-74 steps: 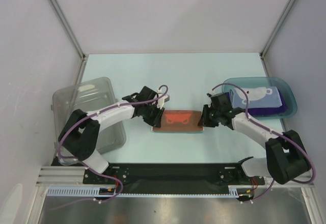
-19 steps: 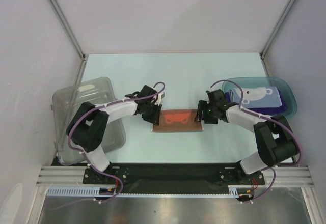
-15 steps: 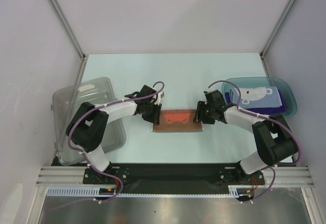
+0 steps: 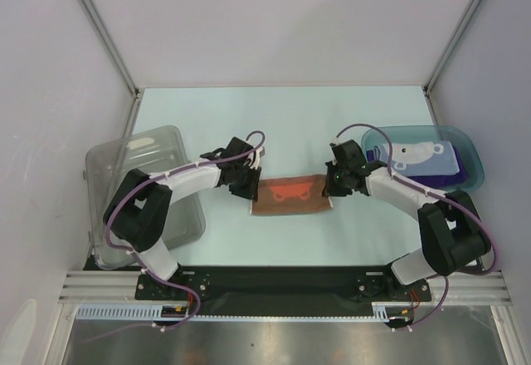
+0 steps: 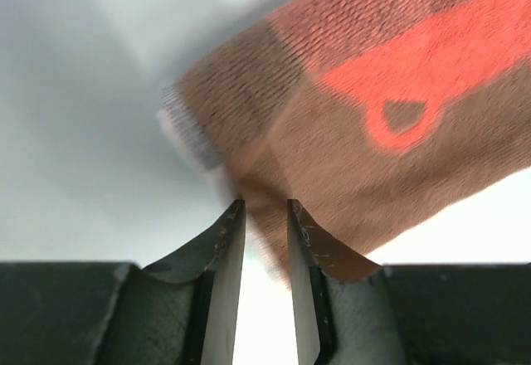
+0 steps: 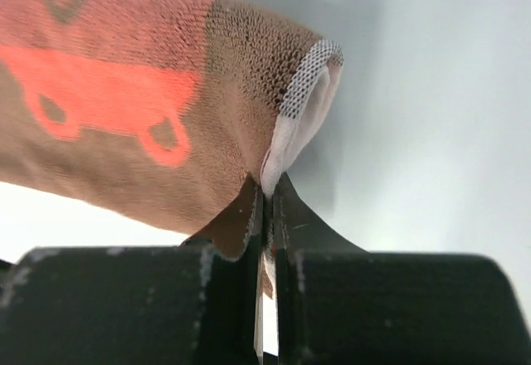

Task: Fold and stack the towels
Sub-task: Neatly place the folded towel into the bin

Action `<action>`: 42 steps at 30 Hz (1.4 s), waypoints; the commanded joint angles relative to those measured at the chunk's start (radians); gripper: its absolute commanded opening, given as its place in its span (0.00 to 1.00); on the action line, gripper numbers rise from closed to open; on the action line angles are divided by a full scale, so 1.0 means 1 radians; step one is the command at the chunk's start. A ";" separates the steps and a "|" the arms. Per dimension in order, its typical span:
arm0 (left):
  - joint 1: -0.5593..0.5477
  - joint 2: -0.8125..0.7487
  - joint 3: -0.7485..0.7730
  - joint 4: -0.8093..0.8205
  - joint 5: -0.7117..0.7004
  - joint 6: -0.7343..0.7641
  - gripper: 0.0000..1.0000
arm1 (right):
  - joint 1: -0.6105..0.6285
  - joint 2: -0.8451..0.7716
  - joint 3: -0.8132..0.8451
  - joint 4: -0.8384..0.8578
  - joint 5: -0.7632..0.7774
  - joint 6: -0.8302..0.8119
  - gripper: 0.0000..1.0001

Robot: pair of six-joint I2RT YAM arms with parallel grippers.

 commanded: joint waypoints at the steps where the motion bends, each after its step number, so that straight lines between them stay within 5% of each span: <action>1: 0.024 -0.111 0.103 -0.086 -0.086 0.021 0.33 | 0.000 -0.056 0.135 -0.164 0.086 -0.103 0.00; 7: 0.118 -0.238 0.251 -0.172 -0.129 0.075 0.35 | -0.043 -0.054 0.324 -0.376 0.165 -0.190 0.00; 15: 0.124 -0.303 0.188 -0.152 -0.077 0.110 0.36 | -0.217 0.004 0.501 -0.564 0.171 -0.343 0.00; 24: 0.124 -0.272 0.070 -0.065 -0.044 0.089 0.37 | -0.444 0.035 0.639 -0.638 0.237 -0.439 0.00; 42: 0.121 -0.180 0.159 -0.131 -0.027 0.117 0.35 | -0.753 0.139 0.965 -0.695 0.209 -0.664 0.00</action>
